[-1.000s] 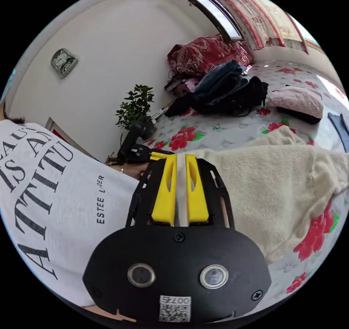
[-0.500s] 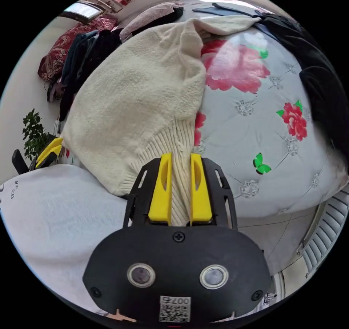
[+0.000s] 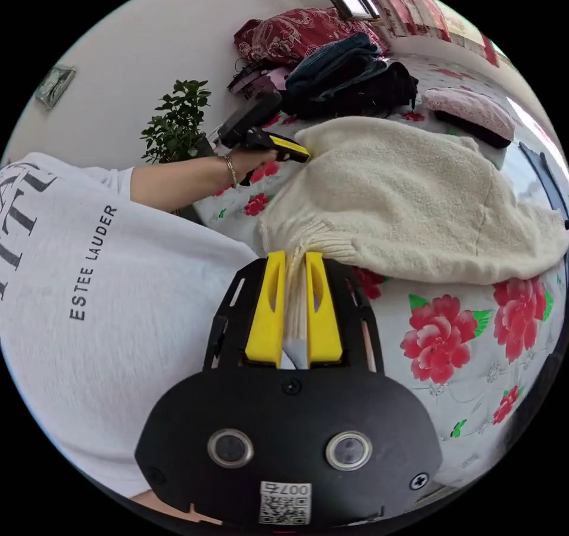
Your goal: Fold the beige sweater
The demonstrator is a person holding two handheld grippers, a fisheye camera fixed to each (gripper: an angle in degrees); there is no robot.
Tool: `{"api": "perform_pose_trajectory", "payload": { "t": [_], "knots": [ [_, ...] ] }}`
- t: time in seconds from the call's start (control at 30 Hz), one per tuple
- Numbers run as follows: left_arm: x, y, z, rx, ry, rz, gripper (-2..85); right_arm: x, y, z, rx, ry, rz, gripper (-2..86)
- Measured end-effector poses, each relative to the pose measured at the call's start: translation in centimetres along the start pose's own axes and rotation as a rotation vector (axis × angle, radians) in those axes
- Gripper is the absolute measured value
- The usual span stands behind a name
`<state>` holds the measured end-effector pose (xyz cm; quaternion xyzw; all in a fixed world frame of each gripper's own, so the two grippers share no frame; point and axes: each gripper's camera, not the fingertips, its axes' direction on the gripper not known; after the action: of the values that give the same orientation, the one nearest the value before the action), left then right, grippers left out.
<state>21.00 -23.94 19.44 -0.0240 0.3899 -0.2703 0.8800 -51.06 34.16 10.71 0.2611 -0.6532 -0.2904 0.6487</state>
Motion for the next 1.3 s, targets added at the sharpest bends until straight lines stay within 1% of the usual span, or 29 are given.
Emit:
{"api": "perform_pose_trajectory", "payload": {
  "t": [0.03, 0.07, 0.1, 0.2, 0.23, 0.3, 0.33, 0.4, 0.47, 0.57, 0.6, 0.63, 0.67, 0.73, 0.77, 0.83, 0.87, 0.9, 0.93, 1.0, 1.03, 1.1, 1.13, 1.2, 1.23, 1.3],
  "knots": [
    [-1.5, 0.0, -0.6, 0.028, 0.051, -0.046, -0.4, -0.1, 0.1, 0.2, -0.011, 0.047, -0.013, 4.6],
    [-3.7, 0.6, -2.2, 0.102, 0.127, -0.092, 0.2, -0.5, 0.3, 0.3, -0.010, 0.176, -0.027, 4.7],
    [-5.0, 1.8, -3.6, 0.166, 0.165, -0.098, 1.9, -0.6, 0.6, 0.2, -0.001, 0.291, -0.041, 4.8],
    [-5.4, 6.5, -5.4, 0.257, 0.168, -0.048, 6.4, 0.4, 1.2, 0.8, -0.017, 0.483, -0.039, 4.9],
    [-5.3, 7.6, -5.3, 0.252, 0.174, -0.035, 6.9, 0.8, 1.2, 1.3, -0.036, 0.503, -0.038, 5.0],
    [-4.1, 12.4, -4.7, 0.209, 0.227, 0.036, 8.8, 2.5, 1.2, 4.3, -0.152, 0.543, -0.053, 5.3],
    [-3.7, 13.6, -4.4, 0.189, 0.239, 0.053, 9.2, 2.8, 1.2, 5.3, -0.179, 0.549, -0.063, 5.4],
    [-1.6, 17.8, -3.6, 0.116, 0.247, 0.132, 10.3, 3.5, 0.8, 9.4, -0.288, 0.576, -0.132, 5.7],
    [0.1, 20.0, -3.8, 0.112, 0.256, 0.208, 11.2, 3.7, 0.1, 12.5, -0.359, 0.602, -0.199, 5.6],
    [2.7, 21.7, -4.4, 0.164, 0.273, 0.296, 12.7, 4.0, -0.4, 17.9, -0.535, 0.621, -0.312, 4.4],
    [3.7, 21.6, -4.2, 0.162, 0.259, 0.320, 12.7, 3.7, -0.4, 18.2, -0.508, 0.612, -0.366, 3.7],
    [4.4, 21.5, -4.1, 0.155, 0.245, 0.341, 12.7, 3.8, -0.4, 18.5, -0.521, 0.605, -0.370, 3.4],
    [5.7, 21.2, -4.0, 0.148, 0.202, 0.394, 11.7, 4.3, -0.4, 18.6, -0.516, 0.576, -0.347, 2.7],
    [6.5, 20.7, -4.2, 0.197, 0.095, 0.355, 9.8, 5.5, -0.4, 18.2, -0.478, 0.510, -0.252, 1.7],
    [6.7, 20.0, -3.7, 0.165, 0.063, 0.303, 8.5, 6.6, -0.2, 17.6, -0.436, 0.510, -0.171, 1.2],
    [6.4, 19.2, -3.8, 0.157, 0.102, 0.246, 6.9, 7.7, 0.3, 16.1, -0.358, 0.442, -0.073, 0.7],
    [6.0, 18.7, -4.3, 0.130, 0.125, 0.212, 6.1, 7.9, 0.7, 14.3, -0.269, 0.413, -0.030, 0.4],
    [5.2, 18.6, -5.6, 0.142, 0.145, 0.160, 5.8, 7.5, 1.2, 12.0, -0.156, 0.400, -0.015, 0.3],
    [4.7, 18.7, -6.6, 0.168, 0.156, 0.130, 5.6, 7.1, 1.5, 10.6, -0.098, 0.396, -0.012, 0.2],
    [2.3, 19.9, -12.0, 0.318, 0.220, 0.012, 5.3, 5.4, 2.8, 4.7, 0.129, 0.410, 0.005, 0.0],
    [1.7, 20.2, -13.5, 0.361, 0.234, -0.017, 5.2, 4.9, 3.2, 3.1, 0.189, 0.412, 0.004, -0.1],
    [-0.3, 21.7, -20.3, 0.551, 0.288, -0.088, 5.0, 2.7, 4.9, -3.1, 0.413, 0.417, -0.011, -0.2],
    [-0.8, 22.1, -22.2, 0.599, 0.309, -0.098, 4.9, 2.1, 5.3, -4.5, 0.459, 0.421, -0.016, -0.2],
    [-2.2, 24.1, -30.0, 0.815, 0.398, -0.126, 4.4, -0.7, 6.9, -9.6, 0.638, 0.437, -0.071, -0.2],
    [-2.3, 24.5, -31.8, 0.858, 0.408, -0.123, 4.4, -1.5, 7.4, -10.8, 0.682, 0.438, -0.090, -0.2],
    [-1.5, 26.6, -38.3, 1.026, 0.387, -0.064, 4.3, -5.1, 9.6, -15.5, 0.868, 0.450, -0.181, -0.2]
  ]
}}
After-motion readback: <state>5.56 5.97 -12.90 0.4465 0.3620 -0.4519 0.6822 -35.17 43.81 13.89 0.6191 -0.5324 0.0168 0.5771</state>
